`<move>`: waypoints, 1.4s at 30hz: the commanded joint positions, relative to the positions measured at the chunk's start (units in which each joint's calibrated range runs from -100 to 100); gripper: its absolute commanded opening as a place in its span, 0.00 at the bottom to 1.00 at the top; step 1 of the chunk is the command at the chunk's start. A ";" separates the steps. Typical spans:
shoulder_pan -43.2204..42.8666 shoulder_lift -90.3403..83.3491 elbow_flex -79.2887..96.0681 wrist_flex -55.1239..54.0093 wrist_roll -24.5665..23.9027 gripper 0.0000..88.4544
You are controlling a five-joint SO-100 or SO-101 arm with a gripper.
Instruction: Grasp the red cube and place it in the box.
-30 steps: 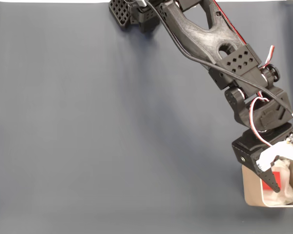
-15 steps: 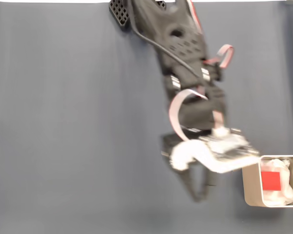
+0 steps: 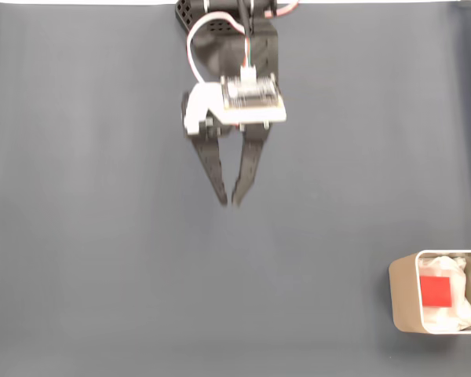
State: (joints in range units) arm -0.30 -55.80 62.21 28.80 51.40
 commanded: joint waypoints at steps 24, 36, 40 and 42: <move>0.44 -44.12 37.61 42.43 -2.10 0.00; 0.51 -44.12 37.61 47.10 -2.10 0.00; 0.86 -44.12 37.61 47.10 -2.10 0.00; 0.86 -44.12 37.61 47.10 -2.10 0.00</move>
State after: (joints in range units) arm 0.45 -100.00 99.37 74.62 49.60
